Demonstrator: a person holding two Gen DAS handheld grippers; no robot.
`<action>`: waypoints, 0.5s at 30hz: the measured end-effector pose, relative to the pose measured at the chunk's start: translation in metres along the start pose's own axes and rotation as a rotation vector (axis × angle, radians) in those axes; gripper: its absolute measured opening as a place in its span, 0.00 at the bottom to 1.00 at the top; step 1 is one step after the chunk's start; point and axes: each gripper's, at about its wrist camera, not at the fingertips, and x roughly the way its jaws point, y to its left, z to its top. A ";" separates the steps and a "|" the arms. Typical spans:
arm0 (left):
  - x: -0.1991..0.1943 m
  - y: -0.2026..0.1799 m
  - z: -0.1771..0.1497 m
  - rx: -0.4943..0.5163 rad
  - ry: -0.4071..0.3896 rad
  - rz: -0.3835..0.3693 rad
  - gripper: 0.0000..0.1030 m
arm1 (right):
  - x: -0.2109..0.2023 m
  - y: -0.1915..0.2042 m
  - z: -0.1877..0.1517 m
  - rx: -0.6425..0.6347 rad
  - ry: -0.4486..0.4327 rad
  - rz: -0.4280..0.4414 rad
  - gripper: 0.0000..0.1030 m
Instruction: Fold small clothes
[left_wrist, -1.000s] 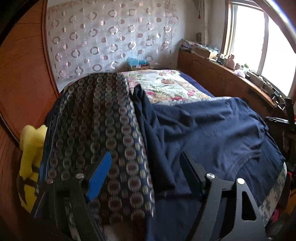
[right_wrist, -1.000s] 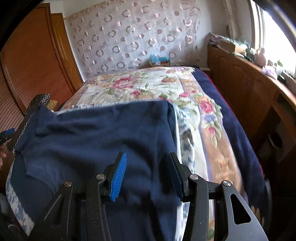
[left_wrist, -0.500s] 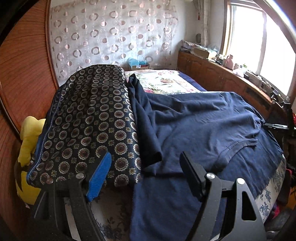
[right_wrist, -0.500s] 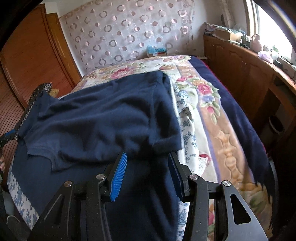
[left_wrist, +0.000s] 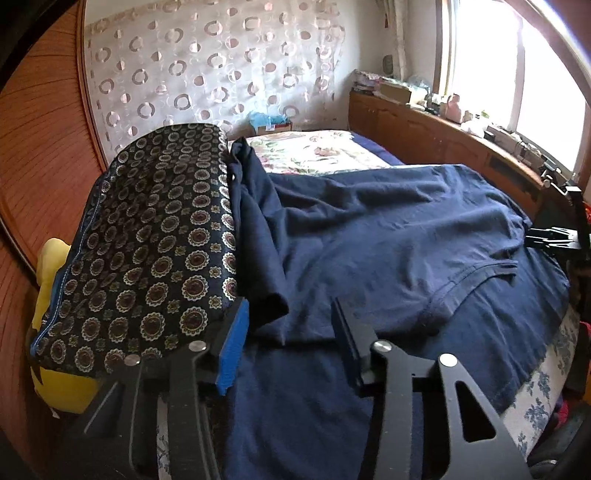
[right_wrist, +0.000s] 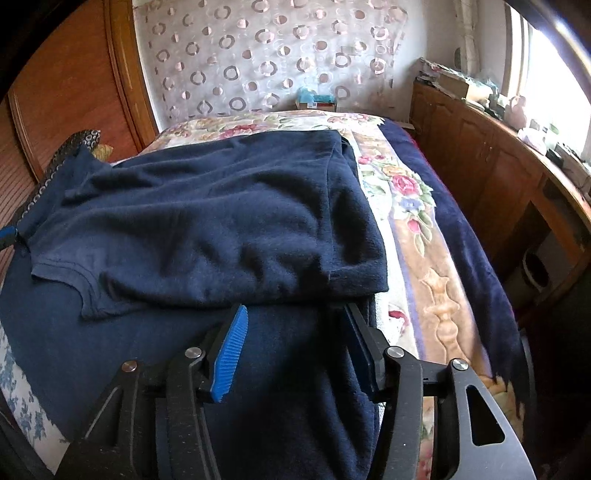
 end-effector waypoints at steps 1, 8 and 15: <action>0.002 0.000 0.001 0.002 0.004 0.005 0.42 | 0.001 0.001 0.000 -0.007 0.002 -0.005 0.55; 0.020 -0.003 0.006 0.023 0.035 0.049 0.39 | 0.004 0.004 -0.001 -0.018 0.005 -0.009 0.56; 0.020 -0.007 0.011 0.046 0.022 0.106 0.04 | 0.005 0.005 -0.002 -0.018 0.004 -0.007 0.56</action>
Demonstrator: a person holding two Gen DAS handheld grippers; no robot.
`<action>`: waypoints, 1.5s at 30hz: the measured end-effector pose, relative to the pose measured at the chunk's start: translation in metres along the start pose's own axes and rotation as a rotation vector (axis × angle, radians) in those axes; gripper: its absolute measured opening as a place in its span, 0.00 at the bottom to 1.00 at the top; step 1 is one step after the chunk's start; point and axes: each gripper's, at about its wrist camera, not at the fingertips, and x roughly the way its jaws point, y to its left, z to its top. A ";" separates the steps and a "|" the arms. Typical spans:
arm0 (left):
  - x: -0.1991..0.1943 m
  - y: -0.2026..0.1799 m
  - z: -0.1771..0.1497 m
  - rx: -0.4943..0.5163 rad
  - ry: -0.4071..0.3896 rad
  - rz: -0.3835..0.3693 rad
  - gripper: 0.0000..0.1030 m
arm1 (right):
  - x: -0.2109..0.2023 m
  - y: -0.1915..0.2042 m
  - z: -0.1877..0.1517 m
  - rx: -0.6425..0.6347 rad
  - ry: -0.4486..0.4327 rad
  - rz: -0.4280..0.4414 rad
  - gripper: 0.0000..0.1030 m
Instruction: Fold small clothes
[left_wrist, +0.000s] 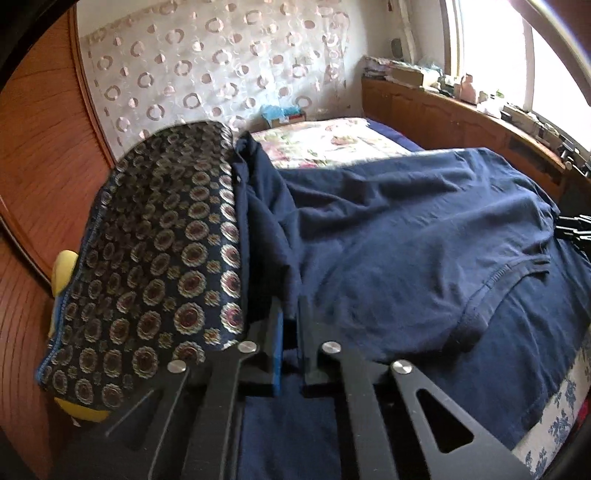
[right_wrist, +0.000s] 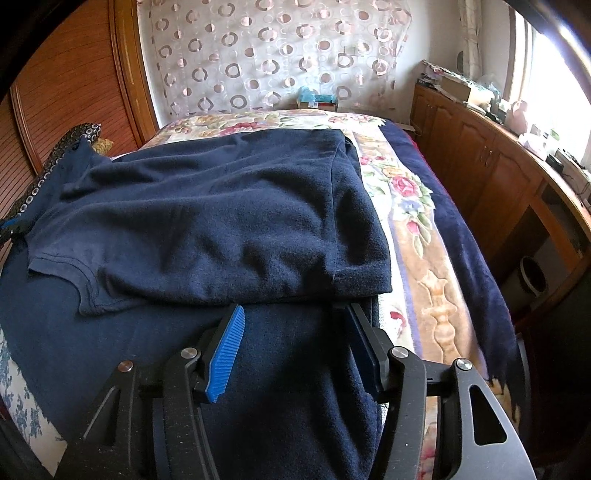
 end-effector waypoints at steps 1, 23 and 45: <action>-0.004 0.003 0.001 -0.013 -0.015 0.001 0.03 | 0.000 0.000 0.000 0.002 0.000 0.002 0.56; -0.032 0.016 0.010 -0.089 -0.096 -0.043 0.03 | 0.021 -0.021 0.018 0.166 0.018 0.082 0.56; -0.092 0.034 0.015 -0.165 -0.251 -0.080 0.02 | -0.028 0.010 0.042 0.014 -0.201 -0.015 0.07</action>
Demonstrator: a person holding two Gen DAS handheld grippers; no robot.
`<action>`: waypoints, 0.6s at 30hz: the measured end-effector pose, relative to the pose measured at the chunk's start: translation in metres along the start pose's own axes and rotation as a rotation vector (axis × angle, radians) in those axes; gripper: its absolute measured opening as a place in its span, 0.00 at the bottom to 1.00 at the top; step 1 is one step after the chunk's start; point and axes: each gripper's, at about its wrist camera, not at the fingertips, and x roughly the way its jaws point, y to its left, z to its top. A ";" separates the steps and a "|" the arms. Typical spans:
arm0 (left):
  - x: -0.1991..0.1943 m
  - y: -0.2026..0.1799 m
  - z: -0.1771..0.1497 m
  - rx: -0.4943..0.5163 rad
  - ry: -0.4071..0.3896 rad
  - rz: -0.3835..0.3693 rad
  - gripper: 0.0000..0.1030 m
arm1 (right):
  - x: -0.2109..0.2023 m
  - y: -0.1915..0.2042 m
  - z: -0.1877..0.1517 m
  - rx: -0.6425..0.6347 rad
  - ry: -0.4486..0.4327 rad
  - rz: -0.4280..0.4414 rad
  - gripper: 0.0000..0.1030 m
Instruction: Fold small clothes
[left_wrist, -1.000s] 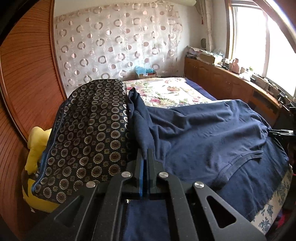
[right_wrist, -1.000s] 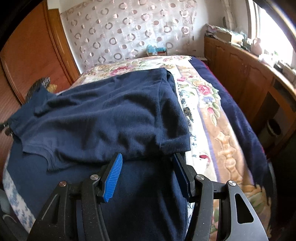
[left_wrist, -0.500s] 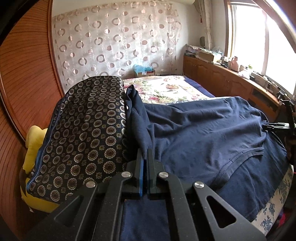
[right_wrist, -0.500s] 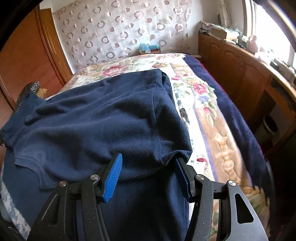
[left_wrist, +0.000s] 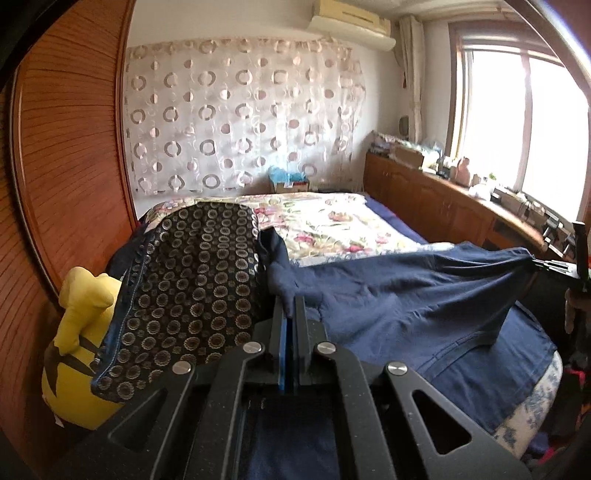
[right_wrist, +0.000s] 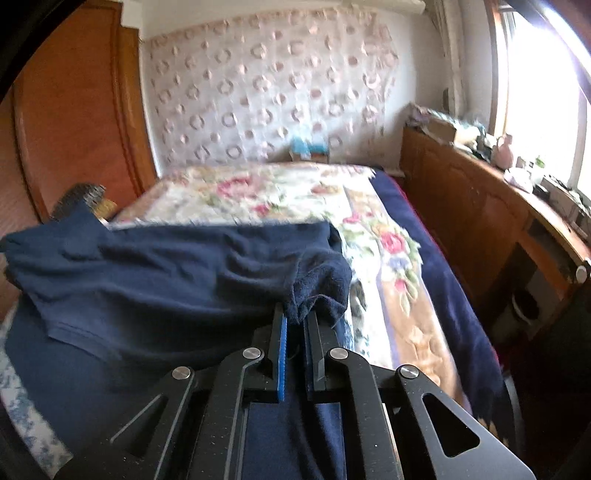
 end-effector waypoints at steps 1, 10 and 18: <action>-0.004 0.001 0.000 -0.004 -0.005 -0.003 0.02 | -0.008 0.001 0.001 -0.004 -0.016 0.005 0.07; -0.042 0.014 -0.031 -0.049 0.003 -0.012 0.02 | -0.061 -0.005 -0.020 -0.032 -0.041 0.055 0.07; -0.052 0.017 -0.062 -0.053 0.057 0.011 0.02 | -0.082 -0.017 -0.032 -0.029 -0.008 0.067 0.07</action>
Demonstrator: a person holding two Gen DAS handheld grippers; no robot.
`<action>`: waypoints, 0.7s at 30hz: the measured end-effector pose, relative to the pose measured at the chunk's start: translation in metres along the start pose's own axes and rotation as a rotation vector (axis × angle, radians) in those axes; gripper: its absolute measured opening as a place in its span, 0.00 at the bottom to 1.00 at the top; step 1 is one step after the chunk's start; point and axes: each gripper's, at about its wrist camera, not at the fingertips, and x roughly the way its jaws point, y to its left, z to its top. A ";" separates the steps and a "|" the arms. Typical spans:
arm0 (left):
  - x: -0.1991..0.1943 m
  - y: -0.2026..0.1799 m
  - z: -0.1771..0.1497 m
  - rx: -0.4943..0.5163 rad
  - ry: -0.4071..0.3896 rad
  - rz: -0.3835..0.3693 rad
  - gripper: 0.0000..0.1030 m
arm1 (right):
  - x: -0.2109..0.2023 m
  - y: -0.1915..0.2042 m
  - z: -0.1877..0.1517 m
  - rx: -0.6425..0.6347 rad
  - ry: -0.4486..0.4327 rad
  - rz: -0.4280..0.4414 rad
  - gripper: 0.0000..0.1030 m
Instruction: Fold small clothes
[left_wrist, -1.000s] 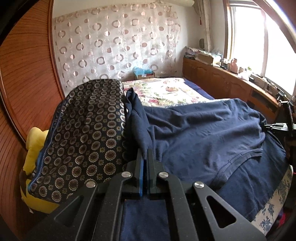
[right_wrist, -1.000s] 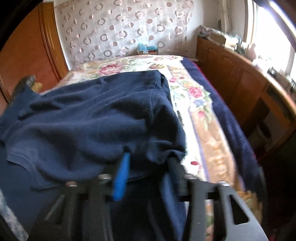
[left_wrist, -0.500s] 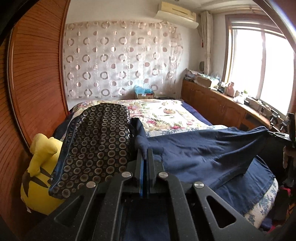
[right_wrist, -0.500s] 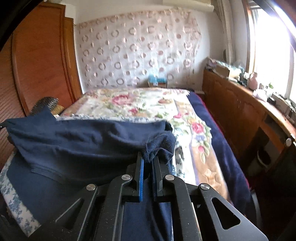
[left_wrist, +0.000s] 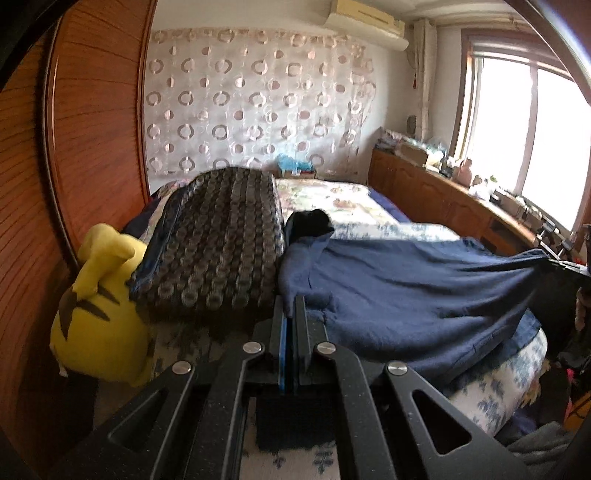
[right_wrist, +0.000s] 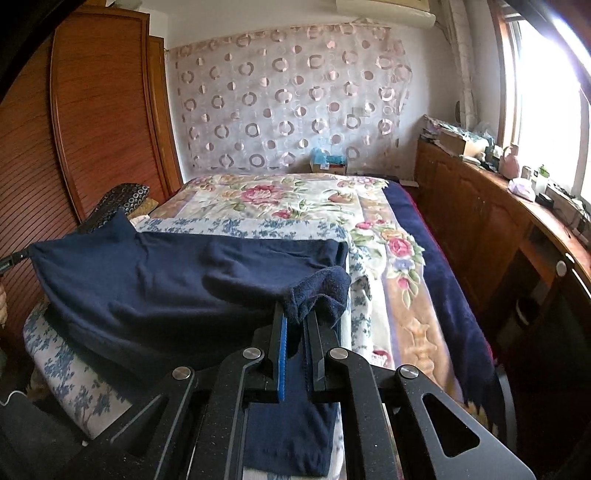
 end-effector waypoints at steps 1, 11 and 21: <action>0.003 0.000 -0.004 0.003 0.013 0.004 0.02 | 0.002 0.000 0.000 0.000 0.014 0.002 0.07; 0.019 0.000 -0.024 0.011 0.087 0.042 0.04 | 0.038 0.001 -0.003 -0.009 0.156 -0.031 0.21; 0.026 0.001 -0.027 0.006 0.118 0.032 0.43 | 0.051 0.023 0.015 -0.033 0.110 -0.055 0.45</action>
